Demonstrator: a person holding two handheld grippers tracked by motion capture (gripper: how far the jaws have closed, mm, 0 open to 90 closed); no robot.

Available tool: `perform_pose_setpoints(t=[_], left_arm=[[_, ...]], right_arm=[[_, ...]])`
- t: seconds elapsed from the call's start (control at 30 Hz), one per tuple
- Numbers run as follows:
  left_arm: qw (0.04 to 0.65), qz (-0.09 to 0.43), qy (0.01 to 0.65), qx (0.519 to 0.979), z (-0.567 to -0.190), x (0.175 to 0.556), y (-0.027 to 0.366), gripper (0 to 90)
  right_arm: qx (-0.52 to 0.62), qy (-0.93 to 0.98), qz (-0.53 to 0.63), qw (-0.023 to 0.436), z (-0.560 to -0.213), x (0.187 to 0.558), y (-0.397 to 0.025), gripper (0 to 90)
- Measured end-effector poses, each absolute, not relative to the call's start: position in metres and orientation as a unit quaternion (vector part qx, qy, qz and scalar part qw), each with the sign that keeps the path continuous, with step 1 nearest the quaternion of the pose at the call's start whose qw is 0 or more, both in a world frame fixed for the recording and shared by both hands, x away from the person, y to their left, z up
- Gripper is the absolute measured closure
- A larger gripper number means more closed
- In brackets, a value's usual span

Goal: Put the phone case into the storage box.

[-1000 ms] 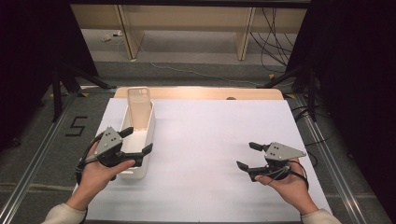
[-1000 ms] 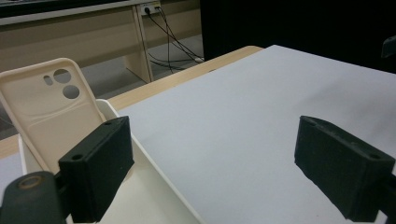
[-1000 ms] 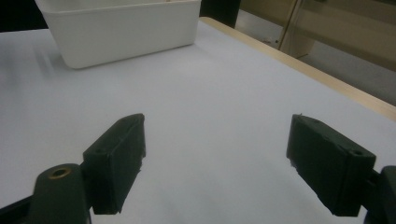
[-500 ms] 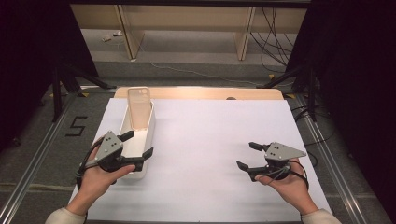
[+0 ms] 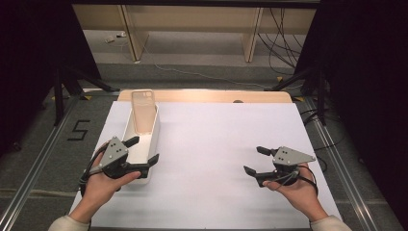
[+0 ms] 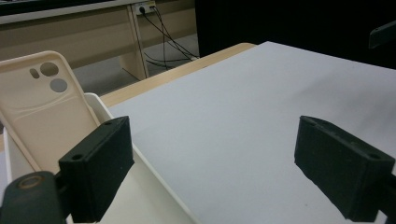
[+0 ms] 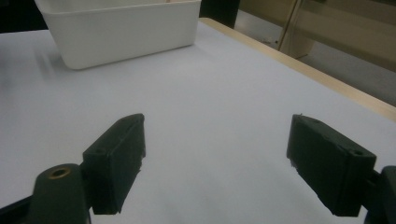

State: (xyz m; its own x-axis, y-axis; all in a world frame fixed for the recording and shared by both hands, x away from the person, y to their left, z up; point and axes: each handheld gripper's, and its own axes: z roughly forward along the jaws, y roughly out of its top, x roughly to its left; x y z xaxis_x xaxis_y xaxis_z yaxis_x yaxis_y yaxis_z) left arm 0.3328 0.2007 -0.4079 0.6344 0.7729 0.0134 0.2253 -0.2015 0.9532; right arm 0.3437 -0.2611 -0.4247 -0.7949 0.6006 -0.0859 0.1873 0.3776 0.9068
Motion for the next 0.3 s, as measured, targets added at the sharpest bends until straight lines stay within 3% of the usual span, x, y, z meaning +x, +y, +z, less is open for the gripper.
perform_pose_setpoints(t=[0.3], left_arm=[[0.531, 0.255, 0.348, 0.729, -0.4101, 0.3347, 0.2024, 11.1]], right_arm=[[0.245, 0.803, 0.504, 0.205, -0.4247, 0.344, -0.2615, 20.9]])
